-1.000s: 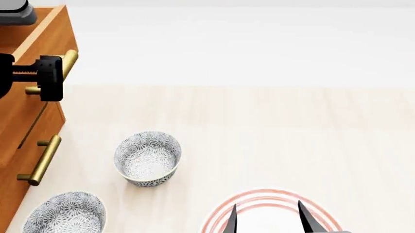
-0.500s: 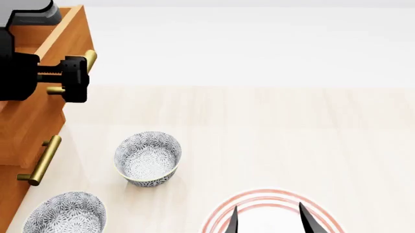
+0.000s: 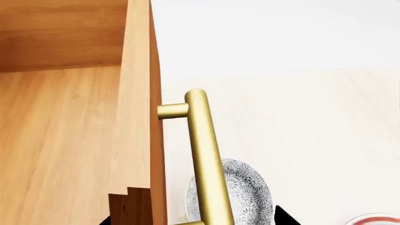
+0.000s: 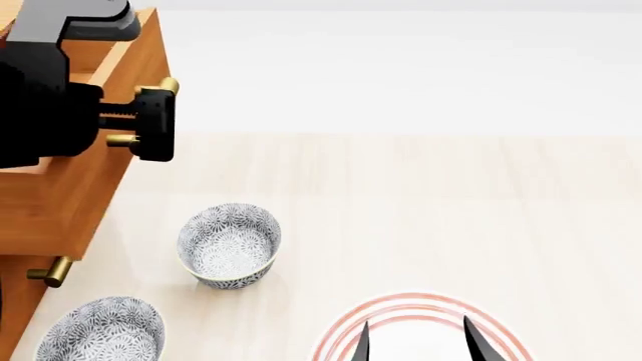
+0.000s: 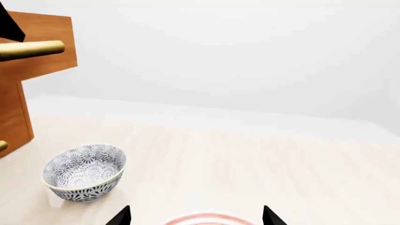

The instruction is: Open the top drawer of the cabinet.

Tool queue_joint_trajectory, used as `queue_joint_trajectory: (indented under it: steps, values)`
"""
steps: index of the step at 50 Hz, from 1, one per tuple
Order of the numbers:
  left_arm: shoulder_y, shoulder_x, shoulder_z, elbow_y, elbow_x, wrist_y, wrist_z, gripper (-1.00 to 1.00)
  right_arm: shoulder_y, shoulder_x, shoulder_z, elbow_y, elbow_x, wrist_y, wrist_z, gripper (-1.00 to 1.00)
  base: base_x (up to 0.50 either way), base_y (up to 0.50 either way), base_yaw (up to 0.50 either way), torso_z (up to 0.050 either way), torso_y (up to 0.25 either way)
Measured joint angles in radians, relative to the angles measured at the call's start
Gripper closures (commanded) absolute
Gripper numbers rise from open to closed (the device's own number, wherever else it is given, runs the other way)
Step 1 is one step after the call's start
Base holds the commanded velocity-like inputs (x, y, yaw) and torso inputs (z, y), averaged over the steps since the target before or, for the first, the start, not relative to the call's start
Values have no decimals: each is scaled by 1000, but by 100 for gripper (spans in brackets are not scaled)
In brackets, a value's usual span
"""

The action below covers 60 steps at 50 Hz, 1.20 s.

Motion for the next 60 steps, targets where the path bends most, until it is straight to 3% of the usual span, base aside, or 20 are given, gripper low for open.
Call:
queue_joint_trajectory:
  steps: [26, 52, 60]
  values:
    - [-43, -2, 235, -71, -508, 32, -406, -100, -13, 4, -5, 17, -3, -18, 4, -100, 10, 0, -5, 0, 0]
    - [-149, -16, 732, -212, -1079, 197, -695, -100, -6, 6, -14, 44, -9, -19, 9, -100, 13, 0, -8, 0, 0]
    - [-163, -30, 839, -208, -1189, 239, -740, -100, -4, 7, -16, 42, -8, -15, 11, -100, 10, -1, -8, 0, 0]
